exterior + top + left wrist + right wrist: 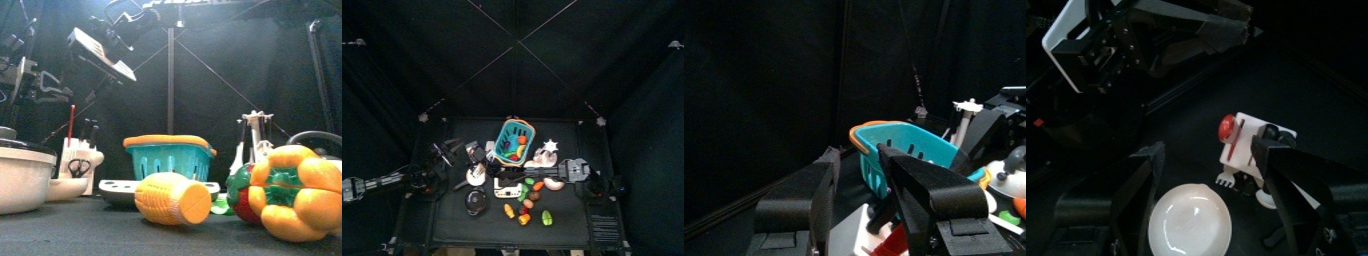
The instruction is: Grab red knife
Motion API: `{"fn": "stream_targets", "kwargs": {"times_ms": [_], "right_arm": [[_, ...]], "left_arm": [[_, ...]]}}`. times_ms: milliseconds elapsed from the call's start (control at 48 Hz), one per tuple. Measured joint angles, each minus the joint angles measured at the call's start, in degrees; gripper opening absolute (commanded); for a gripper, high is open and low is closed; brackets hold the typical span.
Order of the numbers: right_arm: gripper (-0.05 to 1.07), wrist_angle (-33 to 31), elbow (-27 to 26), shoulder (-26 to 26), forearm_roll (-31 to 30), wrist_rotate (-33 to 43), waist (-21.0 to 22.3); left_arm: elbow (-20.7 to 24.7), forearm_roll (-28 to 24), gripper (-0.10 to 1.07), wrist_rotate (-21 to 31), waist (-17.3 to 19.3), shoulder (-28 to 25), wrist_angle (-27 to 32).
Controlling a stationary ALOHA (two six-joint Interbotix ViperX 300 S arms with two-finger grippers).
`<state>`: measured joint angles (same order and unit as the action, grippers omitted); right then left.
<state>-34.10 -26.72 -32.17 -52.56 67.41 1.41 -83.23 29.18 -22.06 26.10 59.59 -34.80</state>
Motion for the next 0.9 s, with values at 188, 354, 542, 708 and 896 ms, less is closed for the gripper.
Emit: {"fn": "stream_targets", "kwargs": {"times_ms": [188, 354, 542, 708, 896], "right_arm": [[0.98, 0.09, -3.87, -3.43, 0.00, 0.00, 0.79], [0.98, 0.00, -5.54, -4.48, 0.00, -0.09, 1.32], [0.98, -1.14, -5.98, -5.36, 0.00, -0.09, 1.93], [0.98, -1.93, -5.98, -5.62, 0.00, -0.18, 2.29], [0.98, -2.20, -6.33, -6.15, 0.00, -0.18, 2.20]], "left_arm": [[-0.35, 0.09, 0.77, 0.09, 0.00, 0.00, 0.00], [-0.26, 0.09, 0.77, 0.09, 0.00, 0.00, 0.35], [-0.26, 0.09, 0.77, 0.00, 0.00, 0.00, 0.88], [-0.26, 0.09, 0.77, 0.09, -0.09, 0.00, 0.97], [-0.26, 0.09, 0.77, 0.09, 0.00, 0.00, 1.14]]}}
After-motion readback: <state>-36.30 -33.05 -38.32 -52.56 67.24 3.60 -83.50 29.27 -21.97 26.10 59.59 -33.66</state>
